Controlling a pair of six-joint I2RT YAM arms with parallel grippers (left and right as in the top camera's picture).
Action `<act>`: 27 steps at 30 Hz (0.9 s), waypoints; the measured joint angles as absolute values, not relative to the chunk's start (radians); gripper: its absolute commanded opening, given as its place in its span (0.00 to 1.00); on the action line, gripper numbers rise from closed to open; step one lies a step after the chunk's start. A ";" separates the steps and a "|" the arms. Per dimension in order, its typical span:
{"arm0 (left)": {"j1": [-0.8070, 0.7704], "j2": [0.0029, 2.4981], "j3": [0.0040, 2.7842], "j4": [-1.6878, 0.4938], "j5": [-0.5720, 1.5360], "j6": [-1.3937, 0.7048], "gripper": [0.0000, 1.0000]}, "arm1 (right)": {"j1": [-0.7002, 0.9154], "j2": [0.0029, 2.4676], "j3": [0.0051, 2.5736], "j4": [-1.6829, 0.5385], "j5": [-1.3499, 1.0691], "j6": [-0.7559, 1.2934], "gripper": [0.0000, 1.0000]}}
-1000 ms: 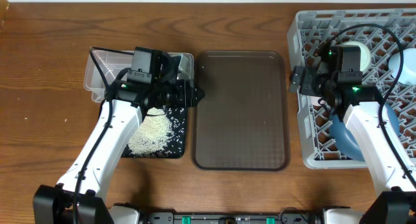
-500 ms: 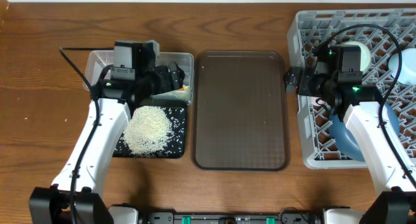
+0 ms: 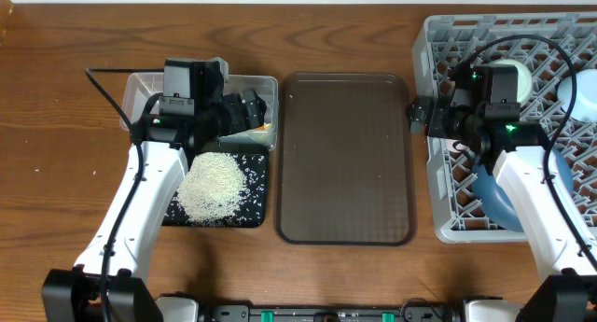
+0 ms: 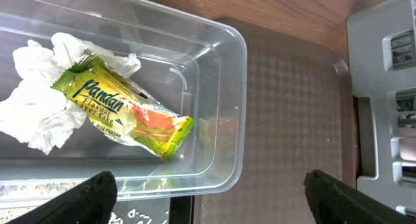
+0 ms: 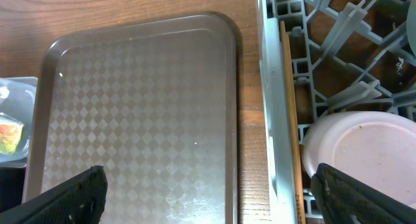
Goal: Sort waste into correct bins and load items into the dishwasher rack
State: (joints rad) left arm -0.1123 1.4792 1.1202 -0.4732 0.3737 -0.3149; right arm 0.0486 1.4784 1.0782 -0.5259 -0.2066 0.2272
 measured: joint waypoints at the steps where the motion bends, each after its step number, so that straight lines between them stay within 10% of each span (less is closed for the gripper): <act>1: -0.112 1.479 1.120 -0.473 0.374 -0.315 0.95 | 0.049 1.478 1.078 -0.526 -0.207 0.227 0.99; 17: -0.112 1.479 1.120 -0.472 0.373 -0.315 0.96 | 0.049 1.228 1.048 -0.554 -0.184 0.228 0.99; 27: -0.112 1.479 1.120 -0.471 0.366 -0.315 0.97 | 0.049 0.659 0.607 -0.090 -0.130 0.228 0.99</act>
